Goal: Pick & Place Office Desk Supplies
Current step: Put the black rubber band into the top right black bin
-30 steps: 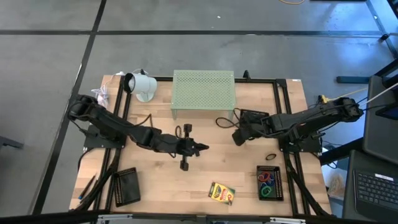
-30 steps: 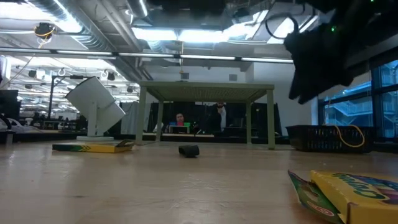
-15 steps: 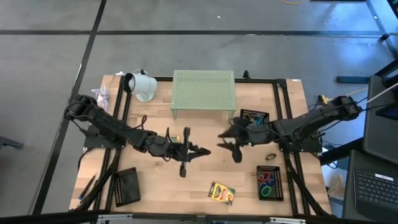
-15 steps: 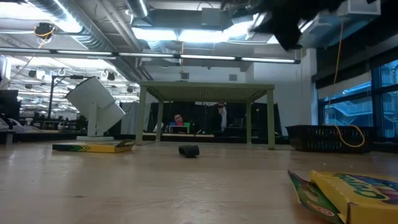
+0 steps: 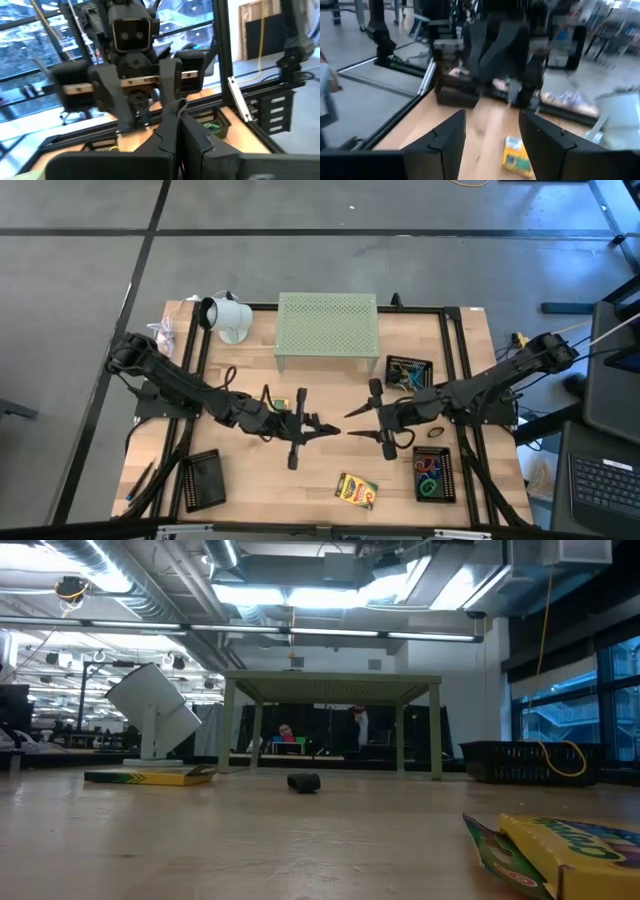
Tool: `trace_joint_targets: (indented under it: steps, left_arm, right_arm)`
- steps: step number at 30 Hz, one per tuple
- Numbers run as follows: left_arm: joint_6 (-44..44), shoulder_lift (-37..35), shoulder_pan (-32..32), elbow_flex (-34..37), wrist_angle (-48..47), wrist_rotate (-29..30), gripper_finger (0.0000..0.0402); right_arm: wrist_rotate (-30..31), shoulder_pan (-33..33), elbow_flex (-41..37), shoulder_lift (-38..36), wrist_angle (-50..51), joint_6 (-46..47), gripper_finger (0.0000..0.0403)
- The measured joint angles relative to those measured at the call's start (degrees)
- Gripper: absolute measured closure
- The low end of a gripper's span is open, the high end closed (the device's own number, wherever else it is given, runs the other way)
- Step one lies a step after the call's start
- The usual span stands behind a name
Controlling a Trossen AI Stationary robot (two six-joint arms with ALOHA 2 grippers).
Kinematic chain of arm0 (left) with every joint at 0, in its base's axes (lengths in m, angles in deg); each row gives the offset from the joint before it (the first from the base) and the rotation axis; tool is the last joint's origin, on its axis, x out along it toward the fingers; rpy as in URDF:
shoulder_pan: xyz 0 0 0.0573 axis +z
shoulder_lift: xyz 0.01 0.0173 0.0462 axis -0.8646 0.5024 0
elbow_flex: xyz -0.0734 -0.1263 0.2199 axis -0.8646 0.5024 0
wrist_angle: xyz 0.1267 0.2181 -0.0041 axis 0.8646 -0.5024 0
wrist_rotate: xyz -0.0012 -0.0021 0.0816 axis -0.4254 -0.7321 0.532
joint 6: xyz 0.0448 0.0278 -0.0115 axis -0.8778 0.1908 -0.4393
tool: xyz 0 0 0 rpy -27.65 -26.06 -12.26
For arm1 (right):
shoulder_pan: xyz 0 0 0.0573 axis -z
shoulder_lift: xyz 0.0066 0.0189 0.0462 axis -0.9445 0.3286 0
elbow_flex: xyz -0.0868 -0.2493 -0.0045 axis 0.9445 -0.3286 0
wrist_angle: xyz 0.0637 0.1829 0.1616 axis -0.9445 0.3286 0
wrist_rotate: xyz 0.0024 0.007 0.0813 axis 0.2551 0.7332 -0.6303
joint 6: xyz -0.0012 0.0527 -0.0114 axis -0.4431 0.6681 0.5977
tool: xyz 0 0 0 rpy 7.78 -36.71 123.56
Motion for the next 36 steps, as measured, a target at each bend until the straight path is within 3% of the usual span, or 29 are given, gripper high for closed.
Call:
trace_joint_targets:
  steps: [6,19,26,34,36]
  left_arm:
    - [0.5,1.4,1.3,0.0,2.9,-2.0,0.0398]
    - [1.2,1.4,3.3,0.0,3.9,-2.2,0.0398]
    - [1.1,1.4,4.0,0.0,5.5,-2.2,0.0398]
    - [0.9,1.4,3.9,0.0,5.4,-2.3,0.0397]
    - [0.9,1.4,3.9,0.0,5.4,-2.3,0.0395]
  right_arm:
    - [0.0,0.0,0.0,2.4,-6.5,-6.6,0.0217]
    - [0.0,-0.1,0.0,3.5,-11.4,-9.5,0.0228]
    - [4.0,-0.1,0.0,3.5,-11.4,-9.5,0.0286]
    - [4.3,-0.1,0.0,3.5,-11.6,-9.5,0.0386]
    - [4.3,-0.1,0.0,3.5,-11.6,-9.6,0.0395]
